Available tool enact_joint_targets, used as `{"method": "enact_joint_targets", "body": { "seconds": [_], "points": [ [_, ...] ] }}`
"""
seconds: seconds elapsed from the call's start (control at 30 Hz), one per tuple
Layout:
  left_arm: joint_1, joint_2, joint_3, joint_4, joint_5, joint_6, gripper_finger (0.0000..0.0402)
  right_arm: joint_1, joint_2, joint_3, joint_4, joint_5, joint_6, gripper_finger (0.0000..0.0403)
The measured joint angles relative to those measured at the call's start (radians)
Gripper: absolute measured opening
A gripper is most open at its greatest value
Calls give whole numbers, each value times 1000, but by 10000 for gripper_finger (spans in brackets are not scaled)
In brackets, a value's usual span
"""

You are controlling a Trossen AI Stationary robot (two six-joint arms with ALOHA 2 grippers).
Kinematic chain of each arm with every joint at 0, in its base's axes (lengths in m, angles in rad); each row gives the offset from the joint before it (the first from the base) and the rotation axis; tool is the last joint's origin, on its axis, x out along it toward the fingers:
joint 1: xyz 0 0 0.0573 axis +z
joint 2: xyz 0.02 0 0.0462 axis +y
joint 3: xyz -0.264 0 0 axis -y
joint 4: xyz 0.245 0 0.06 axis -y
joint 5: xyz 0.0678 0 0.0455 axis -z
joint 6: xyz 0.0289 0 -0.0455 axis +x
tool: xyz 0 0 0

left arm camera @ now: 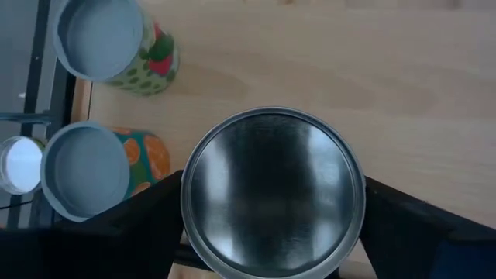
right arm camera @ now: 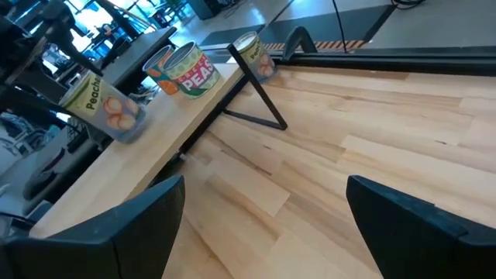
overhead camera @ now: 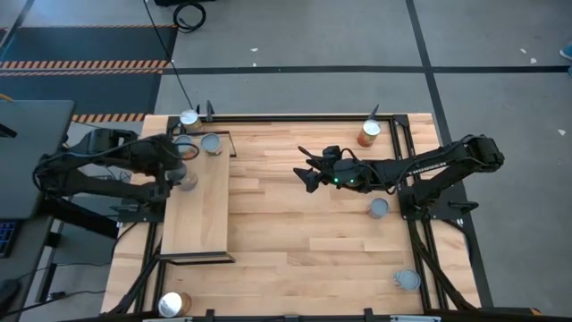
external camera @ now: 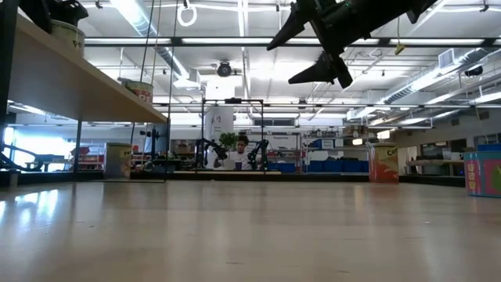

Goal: Pick and place cans onto a shelf
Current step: Put the bottom canned peaches on the shelf

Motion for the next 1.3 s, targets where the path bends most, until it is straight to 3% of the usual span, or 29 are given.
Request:
{"method": "enact_joint_targets", "body": {
  "seconds": [0.23,0.4,0.6,1.0,1.13,1.3],
  "points": [
    [0,-1,6,-1,55,-33,330,0,0,0,0,-4,0,366],
    [0,0,6,1,-24,-52,362,0,0,0,0,-8,1,366],
    [0,0,6,1,-19,-56,365,0,0,0,6,-23,18,366],
    [0,-2,137,1,-134,-44,366,2,0,0,6,-74,75,366],
    [0,-1,113,-1,-181,-65,339,2,0,0,6,-75,75,366],
    [0,0,57,1,-190,-81,269,4,0,0,6,-75,76,366]
  ]
}}
